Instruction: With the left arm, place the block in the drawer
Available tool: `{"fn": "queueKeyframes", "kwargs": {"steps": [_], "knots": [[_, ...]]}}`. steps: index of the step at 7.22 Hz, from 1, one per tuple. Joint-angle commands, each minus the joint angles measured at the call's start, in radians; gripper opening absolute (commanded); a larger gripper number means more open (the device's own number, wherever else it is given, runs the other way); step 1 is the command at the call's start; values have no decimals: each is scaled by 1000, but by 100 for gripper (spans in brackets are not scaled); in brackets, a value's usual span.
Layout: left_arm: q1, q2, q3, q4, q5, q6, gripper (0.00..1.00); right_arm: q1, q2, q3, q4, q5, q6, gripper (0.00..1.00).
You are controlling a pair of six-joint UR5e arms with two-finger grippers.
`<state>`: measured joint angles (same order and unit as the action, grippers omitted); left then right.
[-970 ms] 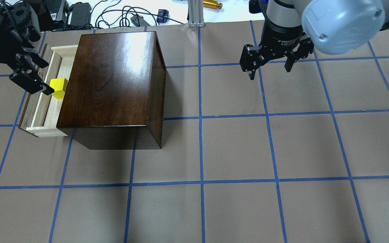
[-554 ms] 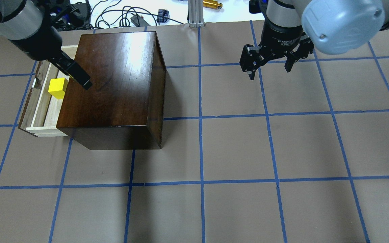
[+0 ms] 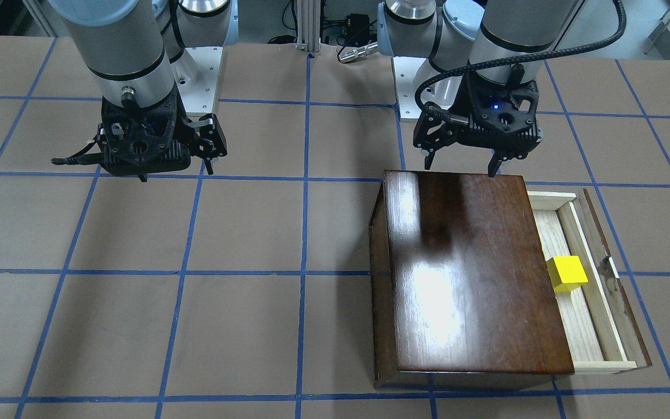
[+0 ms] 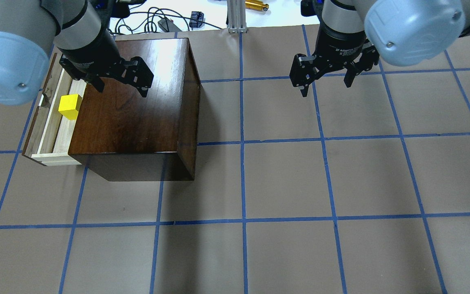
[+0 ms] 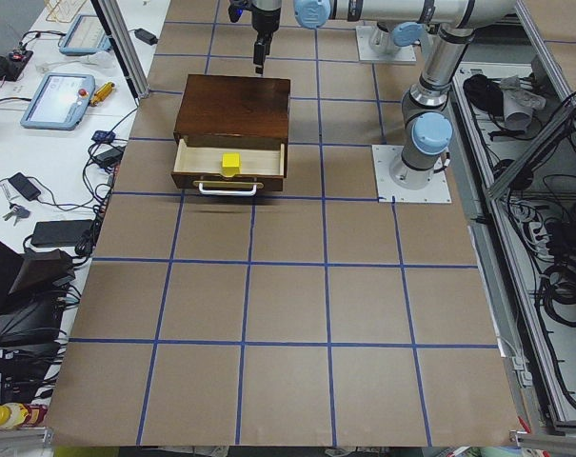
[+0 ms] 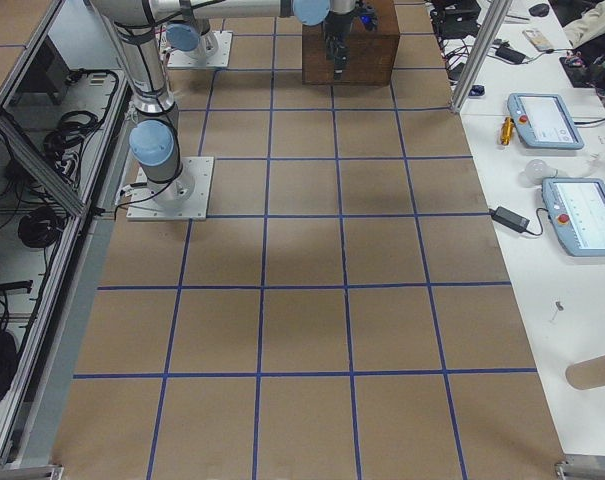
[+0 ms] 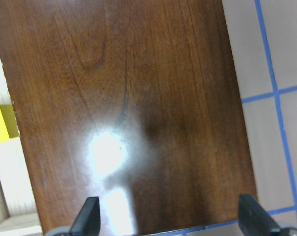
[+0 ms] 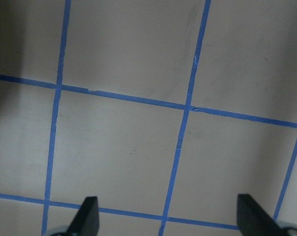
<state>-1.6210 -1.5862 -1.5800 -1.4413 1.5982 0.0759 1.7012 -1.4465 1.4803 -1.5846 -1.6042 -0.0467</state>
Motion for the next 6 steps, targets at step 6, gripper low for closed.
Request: {"fn": "queueKeyframes", "kwargs": {"steps": [6], "knots": [[10,23,0,-14,-37,-56,100,0,0,0,0,0,-1,100]]}}
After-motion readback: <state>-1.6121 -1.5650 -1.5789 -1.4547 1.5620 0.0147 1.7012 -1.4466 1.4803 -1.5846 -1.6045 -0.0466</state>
